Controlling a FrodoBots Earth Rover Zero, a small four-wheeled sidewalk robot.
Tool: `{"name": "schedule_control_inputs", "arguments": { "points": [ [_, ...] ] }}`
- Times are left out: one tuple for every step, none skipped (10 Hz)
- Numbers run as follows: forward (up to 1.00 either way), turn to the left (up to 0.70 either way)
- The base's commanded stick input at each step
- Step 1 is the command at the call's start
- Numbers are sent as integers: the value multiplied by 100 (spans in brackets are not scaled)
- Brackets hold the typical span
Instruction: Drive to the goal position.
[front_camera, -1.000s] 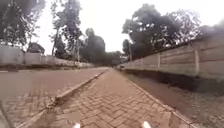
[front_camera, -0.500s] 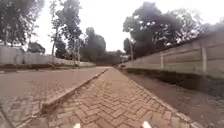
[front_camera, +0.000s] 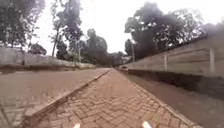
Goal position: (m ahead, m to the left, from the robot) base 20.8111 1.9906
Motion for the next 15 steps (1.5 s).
{"name": "schedule_control_inputs", "arguments": {
  "points": [
    [70, 0],
    [70, 0],
    [70, 0],
    [70, 0],
    [70, 0],
    [70, 0],
    [70, 0],
    [70, 0],
    [70, 0],
    [70, 0],
    [70, 0],
    [70, 0],
    [70, 0],
    [70, 0],
    [70, 0]
  ]
}}
